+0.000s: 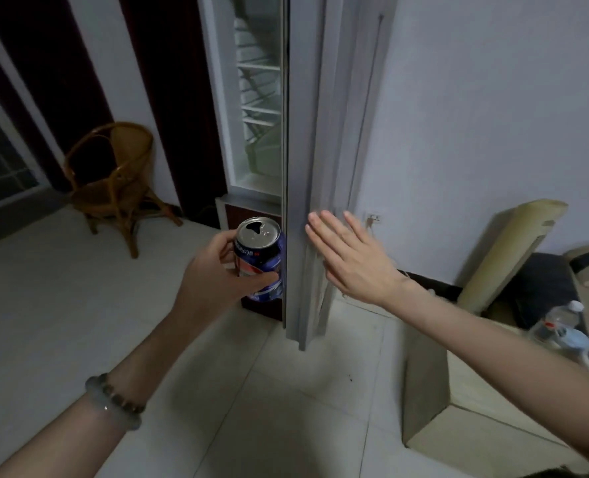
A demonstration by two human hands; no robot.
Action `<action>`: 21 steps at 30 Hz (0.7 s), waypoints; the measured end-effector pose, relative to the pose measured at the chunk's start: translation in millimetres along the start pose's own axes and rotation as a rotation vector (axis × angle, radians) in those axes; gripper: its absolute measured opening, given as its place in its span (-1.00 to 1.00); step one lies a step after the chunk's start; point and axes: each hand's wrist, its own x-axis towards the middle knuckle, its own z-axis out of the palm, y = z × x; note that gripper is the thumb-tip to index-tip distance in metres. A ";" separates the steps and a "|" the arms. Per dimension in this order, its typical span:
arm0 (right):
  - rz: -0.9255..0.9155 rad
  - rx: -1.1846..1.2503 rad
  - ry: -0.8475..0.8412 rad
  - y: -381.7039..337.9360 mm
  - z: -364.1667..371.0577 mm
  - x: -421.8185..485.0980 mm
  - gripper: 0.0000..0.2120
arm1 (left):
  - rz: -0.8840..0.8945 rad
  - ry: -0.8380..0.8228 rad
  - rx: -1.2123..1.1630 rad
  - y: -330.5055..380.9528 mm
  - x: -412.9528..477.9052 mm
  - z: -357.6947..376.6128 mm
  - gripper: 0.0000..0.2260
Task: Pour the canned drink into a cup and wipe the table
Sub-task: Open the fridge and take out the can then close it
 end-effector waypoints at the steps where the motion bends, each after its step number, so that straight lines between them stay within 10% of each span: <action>1: -0.024 0.005 0.009 -2.9 3.1 11.4 -0.31 | -0.012 0.019 0.015 -3.4 2.8 -6.5 -0.41; 21: -0.084 -0.047 0.154 -85.0 111.6 289.4 -0.44 | -0.055 0.169 0.026 -137.8 167.8 -185.1 -0.40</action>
